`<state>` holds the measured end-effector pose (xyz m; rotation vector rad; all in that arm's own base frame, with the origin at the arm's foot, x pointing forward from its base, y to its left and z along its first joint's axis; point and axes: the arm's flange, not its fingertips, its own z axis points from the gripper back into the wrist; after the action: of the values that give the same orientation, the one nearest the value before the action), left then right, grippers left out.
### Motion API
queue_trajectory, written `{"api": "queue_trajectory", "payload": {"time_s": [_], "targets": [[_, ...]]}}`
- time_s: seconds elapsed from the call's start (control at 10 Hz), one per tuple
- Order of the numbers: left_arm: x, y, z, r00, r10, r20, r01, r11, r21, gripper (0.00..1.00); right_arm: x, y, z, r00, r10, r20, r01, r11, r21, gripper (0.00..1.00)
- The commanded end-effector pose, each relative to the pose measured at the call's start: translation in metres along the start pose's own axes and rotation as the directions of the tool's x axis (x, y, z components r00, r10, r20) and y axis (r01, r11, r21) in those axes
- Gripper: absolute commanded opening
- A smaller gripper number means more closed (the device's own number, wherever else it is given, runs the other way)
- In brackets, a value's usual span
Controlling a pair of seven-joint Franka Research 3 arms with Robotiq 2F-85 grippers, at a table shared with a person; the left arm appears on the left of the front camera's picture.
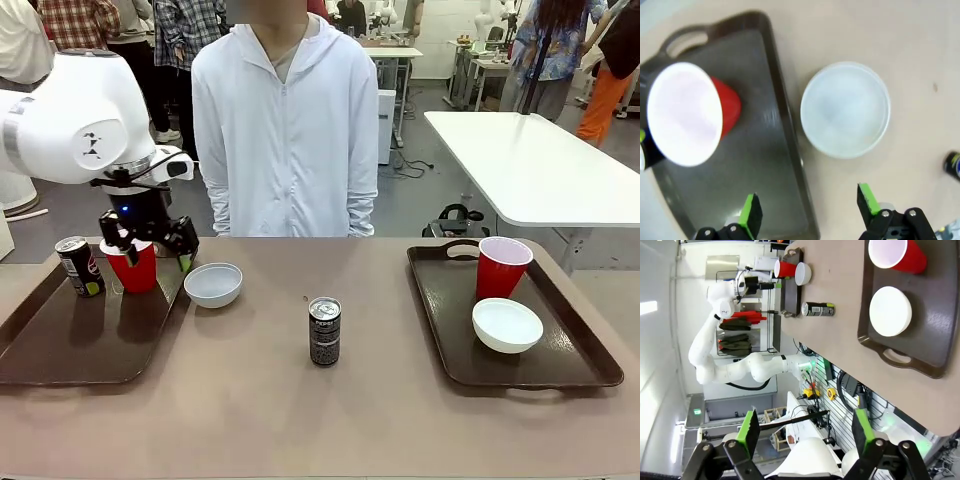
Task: Prepare tableware on both trays.
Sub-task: Pick up a Picnic Bowl from the table and place it on a Handle tray.
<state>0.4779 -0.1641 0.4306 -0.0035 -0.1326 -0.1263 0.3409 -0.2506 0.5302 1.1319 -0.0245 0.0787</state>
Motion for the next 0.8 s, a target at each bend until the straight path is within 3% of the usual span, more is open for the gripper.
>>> {"api": "queue_trajectory", "payload": {"time_s": [0.0,0.2,0.3,0.6,0.7], "targets": [[0.021,-0.003,-0.003,0.998,0.054,0.042,-0.055,0.998,0.019,1.0,-0.004,-0.003,-0.004,1.0,0.002,0.001,-0.002,1.0,-0.012,0.96],[0.006,0.0,0.012,0.997,-0.048,-0.057,0.049,0.999,0.015,1.0,-0.004,-0.003,-0.004,1.0,0.002,0.001,-0.002,1.0,-0.012,0.96],[0.019,-0.002,-0.002,1.0,0.016,0.02,-0.016,1.0,-0.014,1.0,-0.004,-0.003,-0.004,1.0,0.002,0.001,-0.002,1.0,-0.012,0.96],[0.016,-0.003,0.0,1.0,0.0,-0.005,0.0,1.0,-0.008,1.0,-0.004,-0.003,-0.004,1.0,0.002,0.001,-0.002,1.0,-0.012,0.96],[0.025,-0.003,-0.015,0.999,0.01,-0.033,-0.012,0.998,-0.057,1.0,-0.004,-0.003,-0.004,1.0,0.002,0.001,-0.002,1.0,-0.012,0.96]]}}
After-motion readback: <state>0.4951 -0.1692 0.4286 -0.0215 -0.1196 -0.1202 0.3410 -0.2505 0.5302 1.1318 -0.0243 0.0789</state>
